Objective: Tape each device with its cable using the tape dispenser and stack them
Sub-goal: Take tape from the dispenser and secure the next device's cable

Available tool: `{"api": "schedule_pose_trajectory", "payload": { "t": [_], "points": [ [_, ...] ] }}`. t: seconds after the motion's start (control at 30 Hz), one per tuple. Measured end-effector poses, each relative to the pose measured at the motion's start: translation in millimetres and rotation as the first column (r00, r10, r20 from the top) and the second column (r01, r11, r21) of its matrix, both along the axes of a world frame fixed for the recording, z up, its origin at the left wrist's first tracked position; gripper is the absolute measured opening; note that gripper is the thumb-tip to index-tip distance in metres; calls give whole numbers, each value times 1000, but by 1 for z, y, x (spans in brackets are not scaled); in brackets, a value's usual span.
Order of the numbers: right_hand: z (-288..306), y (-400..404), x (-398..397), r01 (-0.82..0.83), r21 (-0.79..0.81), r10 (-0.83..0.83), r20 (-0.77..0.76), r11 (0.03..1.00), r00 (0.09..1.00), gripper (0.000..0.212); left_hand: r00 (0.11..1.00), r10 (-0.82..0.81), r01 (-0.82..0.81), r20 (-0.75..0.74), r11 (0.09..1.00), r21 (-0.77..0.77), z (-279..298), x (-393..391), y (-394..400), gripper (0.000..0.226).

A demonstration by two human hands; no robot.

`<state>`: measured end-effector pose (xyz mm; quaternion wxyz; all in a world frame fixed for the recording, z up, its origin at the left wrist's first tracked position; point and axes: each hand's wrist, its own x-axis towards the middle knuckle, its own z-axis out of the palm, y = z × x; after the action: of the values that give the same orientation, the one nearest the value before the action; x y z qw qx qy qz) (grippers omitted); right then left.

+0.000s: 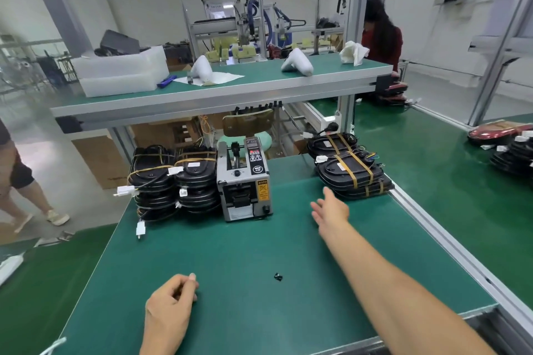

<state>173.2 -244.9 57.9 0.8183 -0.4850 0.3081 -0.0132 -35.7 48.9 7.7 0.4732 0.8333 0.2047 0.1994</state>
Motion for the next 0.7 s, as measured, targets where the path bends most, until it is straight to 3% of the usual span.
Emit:
{"api": "schedule_pose_trajectory", "payload": {
  "t": [0.1,0.2,0.3,0.43,0.7],
  "points": [
    [5,-22,22,-5,135,6,-6,991,1000,57,1000,16,-16,10,1000,5,-2,2,1,34],
    [9,-32,36,3,232,-1,-8,973,1000,68,1000,19,-19,15,1000,-3,-3,3,1,35],
    [10,-36,44,11,284,-6,-18,959,1000,69,1000,25,-25,6,1000,-6,-5,5,1,34],
    [6,-39,48,-56,289,60,-4,956,998,54,999,37,-37,-2,999,-16,-7,6,1,34],
    [5,-45,46,-71,254,73,-2,965,997,58,999,36,-36,-8,999,-17,-12,8,5,31]
  ]
}}
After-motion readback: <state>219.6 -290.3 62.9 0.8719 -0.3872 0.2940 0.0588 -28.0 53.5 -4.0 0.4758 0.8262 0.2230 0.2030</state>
